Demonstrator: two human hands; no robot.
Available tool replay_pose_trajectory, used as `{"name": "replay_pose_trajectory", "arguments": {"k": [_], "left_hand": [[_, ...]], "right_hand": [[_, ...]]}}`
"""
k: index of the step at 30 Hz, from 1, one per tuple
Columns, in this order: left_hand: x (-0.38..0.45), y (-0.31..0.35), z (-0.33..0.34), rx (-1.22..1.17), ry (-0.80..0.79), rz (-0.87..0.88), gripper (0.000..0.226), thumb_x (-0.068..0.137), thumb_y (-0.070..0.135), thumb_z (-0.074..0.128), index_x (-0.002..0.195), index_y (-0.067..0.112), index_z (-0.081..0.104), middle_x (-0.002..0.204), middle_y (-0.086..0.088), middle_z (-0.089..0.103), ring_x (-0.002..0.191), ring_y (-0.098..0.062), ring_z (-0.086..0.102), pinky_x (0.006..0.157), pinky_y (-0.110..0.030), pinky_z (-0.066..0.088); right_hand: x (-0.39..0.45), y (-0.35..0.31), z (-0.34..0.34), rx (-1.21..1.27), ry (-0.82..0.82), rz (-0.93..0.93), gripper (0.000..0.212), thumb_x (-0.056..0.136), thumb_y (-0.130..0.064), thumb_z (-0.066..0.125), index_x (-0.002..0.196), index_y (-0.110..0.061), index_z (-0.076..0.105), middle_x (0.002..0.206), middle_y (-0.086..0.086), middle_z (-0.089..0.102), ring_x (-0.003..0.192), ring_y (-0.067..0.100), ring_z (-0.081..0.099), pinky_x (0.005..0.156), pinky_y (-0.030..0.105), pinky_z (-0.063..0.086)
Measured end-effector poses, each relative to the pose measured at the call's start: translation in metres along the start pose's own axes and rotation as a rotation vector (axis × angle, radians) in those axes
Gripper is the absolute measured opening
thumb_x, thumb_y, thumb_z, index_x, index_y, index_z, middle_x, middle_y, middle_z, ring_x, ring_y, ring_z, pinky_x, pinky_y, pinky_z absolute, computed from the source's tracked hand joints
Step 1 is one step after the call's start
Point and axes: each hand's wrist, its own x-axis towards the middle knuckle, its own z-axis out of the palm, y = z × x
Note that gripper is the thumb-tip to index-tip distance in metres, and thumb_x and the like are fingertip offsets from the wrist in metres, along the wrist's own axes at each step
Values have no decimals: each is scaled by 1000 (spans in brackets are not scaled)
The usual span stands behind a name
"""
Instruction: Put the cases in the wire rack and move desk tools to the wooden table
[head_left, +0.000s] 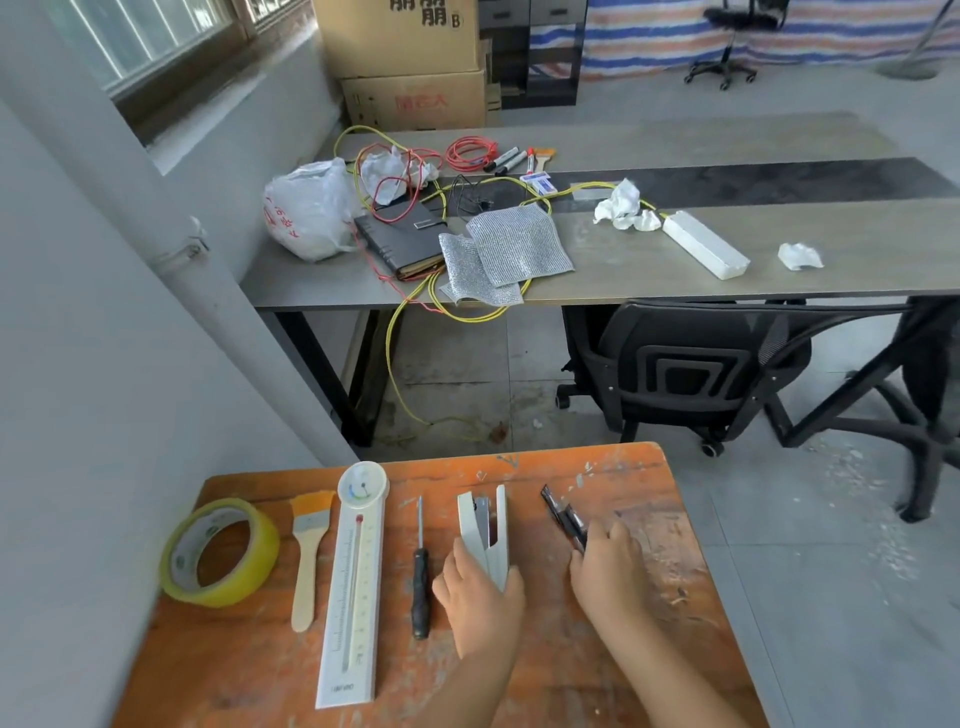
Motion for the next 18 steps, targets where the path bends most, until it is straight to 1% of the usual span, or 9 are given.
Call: {"name": "replay_pose_trajectory", "arguments": {"k": [3,7,10,12,14,15,16,17,18], "left_hand": [[-1,-6,-4,40,-31,49,71,85,29,54,139,6,15,147,-12,29,135,-29,22,114,-38,20],[-5,-11,-10,99,-50,112,69,85,32,52,139,8,15,146,-11,31,135,-26,24,114,-35,20],[-10,-13,-15,88,-22,165,64,86,31,51,138,10,20,144,-9,34,133,-25,26,113,-35,23],[-14,-16,-19,100,-5,221,62,85,28,52,137,11,22,143,-8,34,133,-24,26,113,-35,24],[-18,-22,-21,98,-17,240,59,83,25,55,135,10,30,141,-9,39,132,-27,30,112,-37,26],[-20,-22,-24,81,10,250,57,81,25,57,131,9,36,136,-12,45,128,-31,36,109,-41,31],[-21,-26,-24,98,84,280,53,77,26,59,125,8,45,127,-14,54,120,-34,46,102,-45,40],[-20,-32,-22,127,140,357,50,70,29,59,115,9,52,112,-14,65,105,-35,58,89,-47,51],[-22,-38,-21,144,162,410,49,60,33,57,105,12,55,95,-11,71,89,-31,66,72,-42,57]], "right_hand": [[-1,1,2,22,41,-3,30,92,-21,44,119,-8,46,124,13,48,114,26,46,90,31,44],[-3,-1,3,61,69,13,28,91,-23,46,112,-5,49,114,14,47,102,25,52,76,29,47],[-1,-3,3,57,88,32,30,91,-25,47,111,-3,47,113,15,45,99,26,52,65,27,43],[-2,-3,4,44,105,41,33,91,-27,47,113,-3,46,113,15,45,100,26,51,66,27,44],[-2,-3,7,8,117,29,36,90,-28,48,114,-2,45,114,16,45,102,26,50,69,28,49],[-3,-4,6,20,112,36,37,90,-28,48,115,-2,45,114,16,46,102,27,50,70,29,50],[-2,-4,7,23,119,30,38,89,-28,50,115,-1,46,114,17,46,102,28,50,71,29,51],[-2,-3,8,45,130,18,38,88,-28,51,114,0,47,115,18,46,102,29,50,71,31,52],[-4,-1,9,55,135,16,39,88,-29,52,114,0,47,116,18,45,104,30,49,72,32,52]]}}
